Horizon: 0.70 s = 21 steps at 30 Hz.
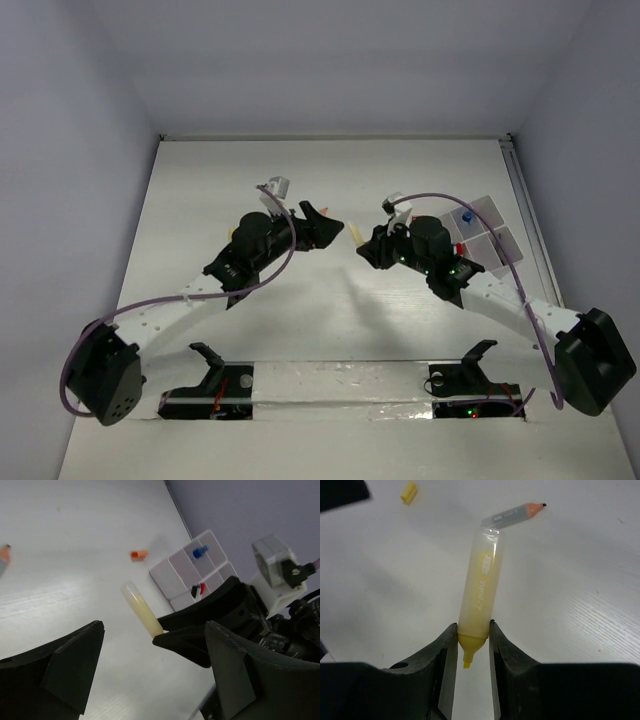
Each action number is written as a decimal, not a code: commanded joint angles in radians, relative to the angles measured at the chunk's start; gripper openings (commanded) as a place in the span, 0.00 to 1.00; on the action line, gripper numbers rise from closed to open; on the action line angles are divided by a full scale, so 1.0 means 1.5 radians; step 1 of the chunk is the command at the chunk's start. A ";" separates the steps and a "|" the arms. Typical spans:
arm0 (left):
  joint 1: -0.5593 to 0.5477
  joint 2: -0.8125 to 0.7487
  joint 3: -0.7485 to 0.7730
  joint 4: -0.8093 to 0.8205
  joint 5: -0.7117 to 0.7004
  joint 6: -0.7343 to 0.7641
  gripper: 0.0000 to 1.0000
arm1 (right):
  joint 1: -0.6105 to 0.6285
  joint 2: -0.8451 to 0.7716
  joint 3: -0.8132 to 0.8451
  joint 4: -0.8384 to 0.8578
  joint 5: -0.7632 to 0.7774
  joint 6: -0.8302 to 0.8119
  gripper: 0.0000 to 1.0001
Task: Sort the stationery into containers
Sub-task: Pick up the pen from the center of the board.
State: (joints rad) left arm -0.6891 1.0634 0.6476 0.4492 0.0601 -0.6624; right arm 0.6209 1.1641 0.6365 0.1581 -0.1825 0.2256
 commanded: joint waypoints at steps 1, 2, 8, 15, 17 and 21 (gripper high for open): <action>0.004 0.056 0.057 -0.006 0.176 -0.050 0.79 | 0.031 -0.021 0.012 0.052 -0.010 -0.034 0.10; 0.010 0.068 0.061 -0.001 0.191 -0.061 0.79 | 0.037 -0.021 0.017 0.045 -0.002 -0.041 0.11; 0.010 0.119 0.042 0.045 0.217 -0.100 0.77 | 0.076 -0.026 0.031 0.023 -0.018 -0.071 0.11; 0.017 0.153 0.059 0.025 0.170 -0.068 0.64 | 0.101 -0.058 0.021 0.016 -0.023 -0.088 0.10; 0.025 0.156 0.058 0.023 0.170 -0.063 0.60 | 0.102 -0.069 0.017 0.012 -0.023 -0.091 0.10; 0.039 0.156 0.054 0.029 0.176 -0.057 0.48 | 0.102 -0.077 0.017 0.007 -0.043 -0.094 0.10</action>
State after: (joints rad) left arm -0.6460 1.3060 0.6941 0.4480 0.3241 -0.7708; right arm 0.7628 1.0687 0.6407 0.1566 -0.2096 0.1081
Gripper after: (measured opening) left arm 0.499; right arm 0.329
